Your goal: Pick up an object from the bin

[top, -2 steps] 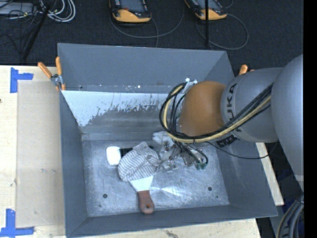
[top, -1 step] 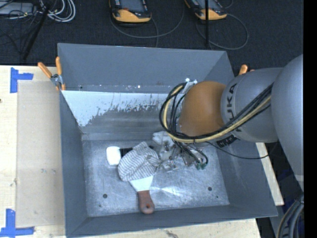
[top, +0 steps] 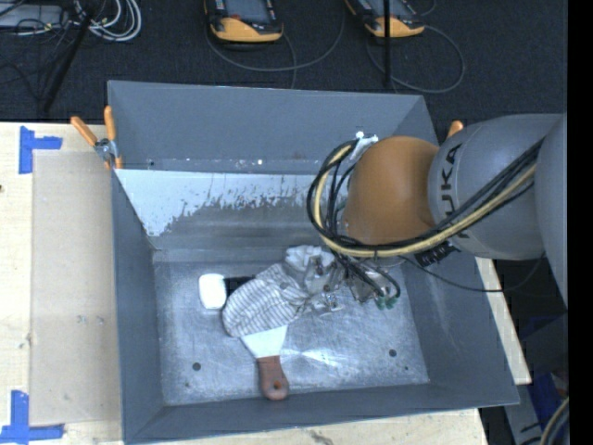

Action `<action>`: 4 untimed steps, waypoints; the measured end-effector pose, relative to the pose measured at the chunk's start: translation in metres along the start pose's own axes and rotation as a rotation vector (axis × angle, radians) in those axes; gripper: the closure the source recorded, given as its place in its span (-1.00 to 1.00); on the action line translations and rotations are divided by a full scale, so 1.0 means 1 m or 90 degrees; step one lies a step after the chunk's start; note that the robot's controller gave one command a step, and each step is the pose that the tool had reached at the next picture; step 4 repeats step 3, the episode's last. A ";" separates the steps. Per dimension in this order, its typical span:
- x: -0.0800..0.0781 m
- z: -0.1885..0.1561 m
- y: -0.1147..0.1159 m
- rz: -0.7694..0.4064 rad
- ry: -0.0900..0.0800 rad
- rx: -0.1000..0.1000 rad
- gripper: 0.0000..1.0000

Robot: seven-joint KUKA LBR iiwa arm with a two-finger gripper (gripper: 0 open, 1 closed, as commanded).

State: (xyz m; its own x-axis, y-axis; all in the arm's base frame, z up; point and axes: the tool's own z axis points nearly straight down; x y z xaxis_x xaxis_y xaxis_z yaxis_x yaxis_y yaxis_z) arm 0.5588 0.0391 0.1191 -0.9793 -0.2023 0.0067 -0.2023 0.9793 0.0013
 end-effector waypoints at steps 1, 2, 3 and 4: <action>-0.002 -0.043 -0.001 -0.002 -0.005 0.001 1.00; -0.002 -0.065 -0.001 -0.003 -0.005 0.001 1.00; 0.000 -0.084 0.001 0.010 -0.005 0.000 1.00; 0.000 -0.084 0.001 0.010 -0.005 0.000 1.00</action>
Offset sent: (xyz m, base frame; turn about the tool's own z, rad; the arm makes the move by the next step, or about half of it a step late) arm -0.0001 -0.0004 0.0403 -0.0124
